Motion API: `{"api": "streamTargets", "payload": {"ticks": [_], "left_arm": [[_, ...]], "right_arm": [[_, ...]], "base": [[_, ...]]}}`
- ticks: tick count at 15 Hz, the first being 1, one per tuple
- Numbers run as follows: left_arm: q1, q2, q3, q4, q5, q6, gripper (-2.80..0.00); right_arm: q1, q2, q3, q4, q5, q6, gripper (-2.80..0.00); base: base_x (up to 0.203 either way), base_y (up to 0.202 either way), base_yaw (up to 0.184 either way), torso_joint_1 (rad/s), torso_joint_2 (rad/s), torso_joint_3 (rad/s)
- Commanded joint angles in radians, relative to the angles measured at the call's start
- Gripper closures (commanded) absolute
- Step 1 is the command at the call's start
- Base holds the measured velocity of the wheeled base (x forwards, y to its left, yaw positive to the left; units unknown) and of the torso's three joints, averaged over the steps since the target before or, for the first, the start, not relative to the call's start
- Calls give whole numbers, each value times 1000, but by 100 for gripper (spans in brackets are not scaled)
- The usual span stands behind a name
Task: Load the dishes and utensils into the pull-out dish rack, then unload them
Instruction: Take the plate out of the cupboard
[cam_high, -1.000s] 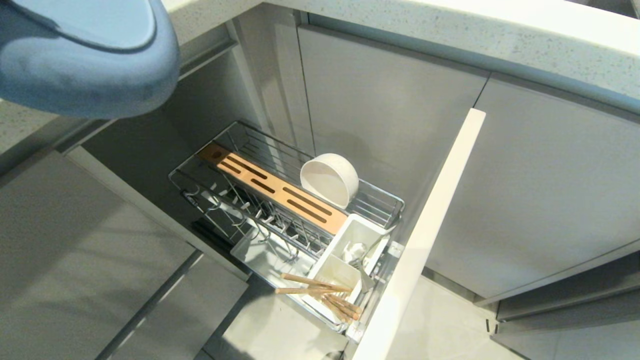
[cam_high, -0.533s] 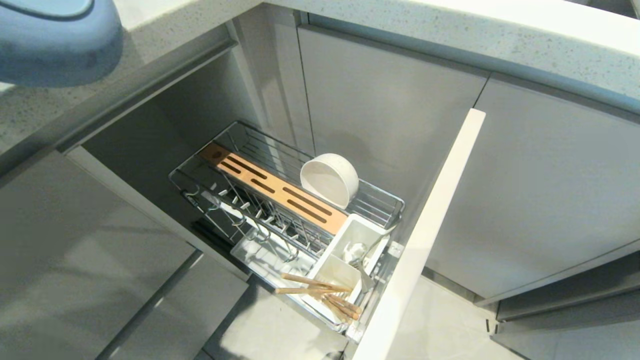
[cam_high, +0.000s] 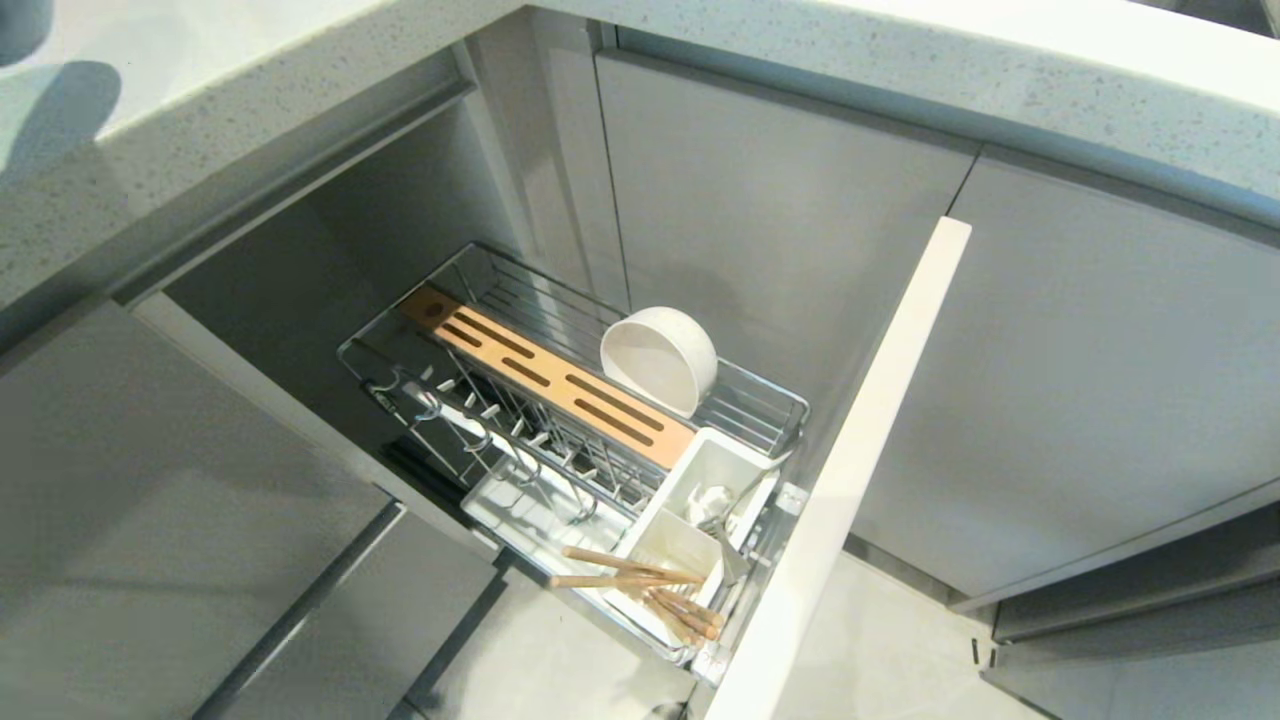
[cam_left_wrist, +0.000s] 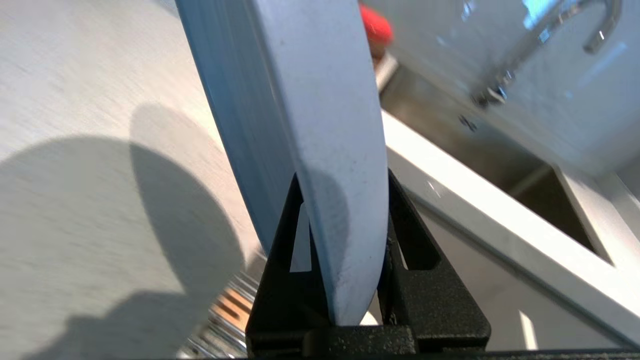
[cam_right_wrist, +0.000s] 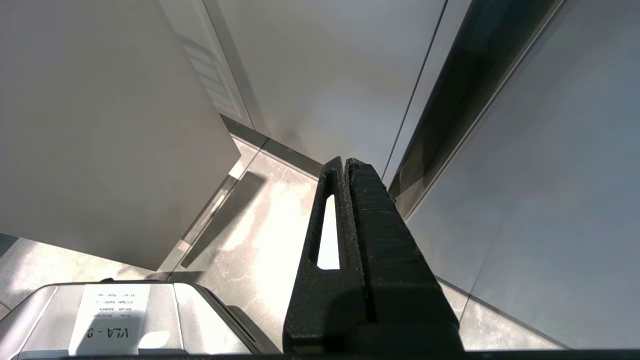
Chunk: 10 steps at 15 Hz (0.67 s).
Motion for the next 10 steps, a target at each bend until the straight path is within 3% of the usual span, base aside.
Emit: {"api": "streamTargets", "payload": {"ticks": [1, 8, 10], "left_arm": [[126, -16, -12, -15, -8, 2, 0], [563, -21, -20, -76, -22, 90, 0], [644, -15, -58, -68, -48, 230, 0]], "right_arm": [[0, -4, 2, 0, 0, 0, 0], [0, -4, 2, 0, 0, 0, 0], [0, -4, 2, 0, 0, 0, 0]], "base": [[0, 0, 0, 0, 0, 0], [0, 0, 0, 0, 0, 0], [0, 0, 0, 0, 0, 0]]}}
